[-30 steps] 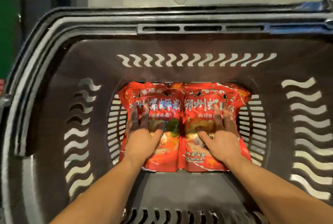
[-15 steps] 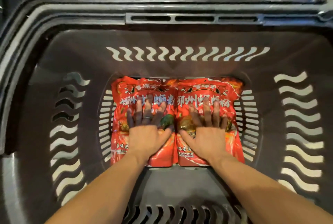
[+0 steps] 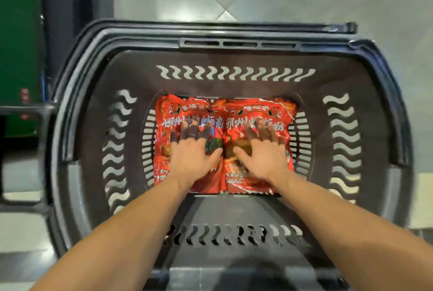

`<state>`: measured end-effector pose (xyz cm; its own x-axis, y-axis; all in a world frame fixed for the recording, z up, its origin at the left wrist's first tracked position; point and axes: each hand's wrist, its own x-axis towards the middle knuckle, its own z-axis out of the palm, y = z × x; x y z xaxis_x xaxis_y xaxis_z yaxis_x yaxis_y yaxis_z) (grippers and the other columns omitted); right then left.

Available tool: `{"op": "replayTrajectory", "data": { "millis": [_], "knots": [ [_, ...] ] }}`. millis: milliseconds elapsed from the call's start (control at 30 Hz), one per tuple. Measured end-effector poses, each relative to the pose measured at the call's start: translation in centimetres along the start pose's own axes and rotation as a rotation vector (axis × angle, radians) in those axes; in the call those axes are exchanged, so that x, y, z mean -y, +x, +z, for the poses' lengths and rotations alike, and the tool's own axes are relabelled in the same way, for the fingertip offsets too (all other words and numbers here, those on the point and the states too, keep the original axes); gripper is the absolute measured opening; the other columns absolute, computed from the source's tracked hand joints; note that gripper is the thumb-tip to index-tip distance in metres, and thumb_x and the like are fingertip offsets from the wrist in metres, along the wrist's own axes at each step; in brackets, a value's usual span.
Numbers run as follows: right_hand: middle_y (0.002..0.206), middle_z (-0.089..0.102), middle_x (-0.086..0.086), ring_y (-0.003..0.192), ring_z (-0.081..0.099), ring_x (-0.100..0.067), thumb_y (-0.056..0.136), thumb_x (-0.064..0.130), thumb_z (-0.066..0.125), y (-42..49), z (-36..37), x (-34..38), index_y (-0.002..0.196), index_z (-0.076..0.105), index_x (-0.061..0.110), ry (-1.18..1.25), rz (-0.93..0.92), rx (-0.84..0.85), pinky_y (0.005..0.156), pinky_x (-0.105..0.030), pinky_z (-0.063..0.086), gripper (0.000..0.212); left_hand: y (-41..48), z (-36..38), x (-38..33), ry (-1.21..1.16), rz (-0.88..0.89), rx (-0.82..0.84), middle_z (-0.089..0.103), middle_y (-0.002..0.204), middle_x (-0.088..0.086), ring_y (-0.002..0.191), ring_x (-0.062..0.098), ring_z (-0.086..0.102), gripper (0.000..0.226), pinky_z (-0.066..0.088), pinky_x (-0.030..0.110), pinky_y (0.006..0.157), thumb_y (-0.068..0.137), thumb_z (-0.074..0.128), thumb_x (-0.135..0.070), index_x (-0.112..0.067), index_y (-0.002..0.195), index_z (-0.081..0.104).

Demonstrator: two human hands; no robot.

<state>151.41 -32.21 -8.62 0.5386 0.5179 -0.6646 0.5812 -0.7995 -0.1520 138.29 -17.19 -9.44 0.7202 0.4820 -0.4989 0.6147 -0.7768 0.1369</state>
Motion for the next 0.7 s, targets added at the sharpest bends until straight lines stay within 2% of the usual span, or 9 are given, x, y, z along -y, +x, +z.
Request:
{"op": "replayTrajectory", "data": {
  "millis": [67, 133, 200, 267, 333, 467, 600, 700],
  "knots": [
    [0.158, 0.031, -0.014, 0.146, 0.024, -0.038, 0.096, 0.060, 0.037, -1.9, -3.5, 0.6, 0.151, 0.030, 0.026, 0.046, 0.000, -0.059, 0.115, -0.054, 0.024, 0.065, -1.7, -3.9, -1.2, -0.046, -0.022, -0.009, 0.050, 0.146, 0.012, 0.137, 0.033, 0.041, 0.068, 0.027, 0.052, 0.112, 0.092, 0.040, -0.068, -0.025, 0.145, 0.044],
    [0.142, 0.048, -0.014, 0.132, 0.041, -0.036, 0.095, 0.055, 0.042, -4.3, -7.5, 1.6, 0.146, 0.038, 0.019, 0.102, -0.039, -0.123, 0.109, -0.049, 0.034, 0.063, -3.5, -8.4, -2.5, -0.133, 0.006, -0.061, 0.040, 0.155, 0.010, 0.144, 0.032, 0.031, 0.071, 0.020, 0.054, 0.118, 0.092, 0.043, -0.066, -0.027, 0.151, 0.036],
    [0.147, 0.045, -0.013, 0.138, 0.035, -0.036, 0.092, 0.055, 0.043, -7.0, -12.0, 2.8, 0.149, 0.037, 0.016, 0.149, -0.094, -0.153, 0.115, -0.049, 0.030, 0.070, -5.0, -13.3, -3.4, -0.171, 0.039, -0.104, 0.024, 0.164, 0.006, 0.152, 0.030, 0.017, 0.077, 0.017, 0.054, 0.120, 0.091, 0.046, -0.065, -0.028, 0.156, 0.028],
    [0.157, 0.035, -0.012, 0.148, 0.022, -0.036, 0.090, 0.055, 0.043, -9.9, -17.2, 4.1, 0.152, 0.036, 0.017, 0.138, -0.132, -0.202, 0.118, -0.049, 0.022, 0.073, -6.5, -19.0, -4.0, -0.134, 0.054, -0.117, 0.014, 0.167, 0.004, 0.153, 0.030, 0.012, 0.081, 0.018, 0.055, 0.120, 0.090, 0.045, -0.068, -0.029, 0.158, 0.023],
    [0.159, 0.032, -0.012, 0.150, 0.017, -0.037, 0.085, 0.060, 0.037, -13.1, -23.1, 5.4, 0.152, 0.036, 0.019, 0.087, -0.157, -0.276, 0.117, -0.051, 0.023, 0.079, -8.0, -25.1, -4.4, -0.087, 0.053, -0.133, 0.009, 0.168, 0.005, 0.154, 0.032, 0.009, 0.085, 0.017, 0.056, 0.119, 0.089, 0.042, -0.071, -0.030, 0.159, 0.017],
    [0.160, 0.030, -0.012, 0.150, 0.015, -0.038, 0.081, 0.063, 0.036, -20.0, -35.6, 8.4, 0.151, 0.039, 0.022, 0.006, -0.181, -0.398, 0.117, -0.053, 0.022, 0.082, -12.7, -39.2, -4.3, 0.000, 0.048, -0.242, 0.011, 0.168, 0.003, 0.154, 0.032, 0.007, 0.092, 0.012, 0.057, 0.119, 0.078, 0.018, -0.079, -0.032, 0.159, 0.019],
    [0.166, 0.014, -0.005, 0.153, 0.001, -0.033, 0.080, 0.070, 0.021, -28.2, -47.9, 12.6, 0.155, 0.027, 0.031, -0.064, -0.217, -0.488, 0.120, -0.050, 0.013, 0.085, -19.3, -53.1, -3.6, 0.065, 0.009, -0.376, 0.009, 0.168, 0.001, 0.155, 0.031, 0.003, 0.093, 0.008, 0.057, 0.121, 0.076, 0.015, -0.080, -0.037, 0.158, 0.018],
    [0.167, 0.003, -0.003, 0.153, -0.005, -0.030, 0.091, 0.069, 0.032, -34.1, -55.1, 16.2, 0.156, 0.022, 0.032, -0.103, -0.265, -0.541, 0.120, -0.049, 0.010, 0.075, -25.6, -61.3, -3.2, 0.087, -0.039, -0.474, 0.009, 0.168, 0.002, 0.155, 0.031, 0.002, 0.089, 0.006, 0.056, 0.121, 0.079, 0.021, -0.076, -0.037, 0.158, 0.018]
  ]
}}
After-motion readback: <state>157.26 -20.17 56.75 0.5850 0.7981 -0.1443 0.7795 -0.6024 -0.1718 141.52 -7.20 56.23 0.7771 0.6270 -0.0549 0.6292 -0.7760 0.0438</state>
